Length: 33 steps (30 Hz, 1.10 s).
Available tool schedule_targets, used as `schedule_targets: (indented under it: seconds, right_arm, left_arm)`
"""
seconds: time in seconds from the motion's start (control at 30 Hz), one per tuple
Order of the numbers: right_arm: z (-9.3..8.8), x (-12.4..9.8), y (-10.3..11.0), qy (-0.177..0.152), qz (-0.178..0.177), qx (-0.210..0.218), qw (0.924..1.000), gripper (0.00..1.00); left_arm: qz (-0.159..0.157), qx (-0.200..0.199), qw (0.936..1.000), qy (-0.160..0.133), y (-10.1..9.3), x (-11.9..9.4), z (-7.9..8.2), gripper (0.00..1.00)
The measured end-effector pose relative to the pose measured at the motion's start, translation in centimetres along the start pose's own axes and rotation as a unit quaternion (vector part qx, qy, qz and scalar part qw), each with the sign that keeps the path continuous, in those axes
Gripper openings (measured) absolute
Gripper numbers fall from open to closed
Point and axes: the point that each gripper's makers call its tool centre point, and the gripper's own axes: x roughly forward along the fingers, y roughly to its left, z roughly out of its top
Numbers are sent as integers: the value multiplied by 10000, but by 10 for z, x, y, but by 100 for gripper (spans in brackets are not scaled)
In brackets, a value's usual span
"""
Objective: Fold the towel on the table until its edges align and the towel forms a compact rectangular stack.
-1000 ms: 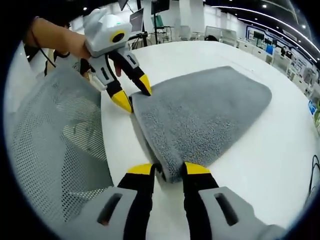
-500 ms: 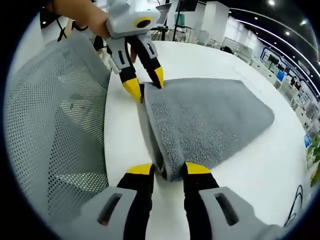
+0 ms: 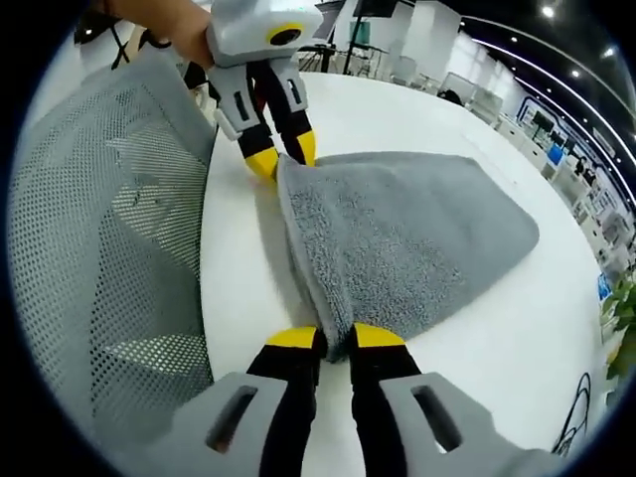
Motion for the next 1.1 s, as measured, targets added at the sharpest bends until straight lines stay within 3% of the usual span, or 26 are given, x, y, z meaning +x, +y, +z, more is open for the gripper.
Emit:
schedule_targets:
  seconds: [0.07, 0.3, 0.63, 0.97, 1.07, 1.1]
  right_arm:
    - [1, -2, 2, 19, 34, -15, 10000, 8]
    - [0, -3, 7, -53, 210, 183, 9996, 6]
    - [-4, -5, 18, -38, 433, 163, 9989, 5]
    - [-5, -8, 22, -115, 484, 291, 9983, 5]
    - [-4, -9, 24, -116, 528, 588, 9968, 5]
    - [-5, -9, 23, -114, 544, 735, 9957, 4]
  left_arm:
    - [-13, -124, 9999, -38, 0, 0, 0, 10]
    - [-18, 94, 10000, 22, -5, -1, -1, 9]
    - [-146, -14, 9999, 57, -14, -3, -2, 9]
    - [-217, 34, 9997, 129, -20, -4, -5, 9]
    - [-275, -116, 9995, 130, -22, -4, -5, 9]
    - [-372, -453, 9982, 139, -24, -5, -5, 9]
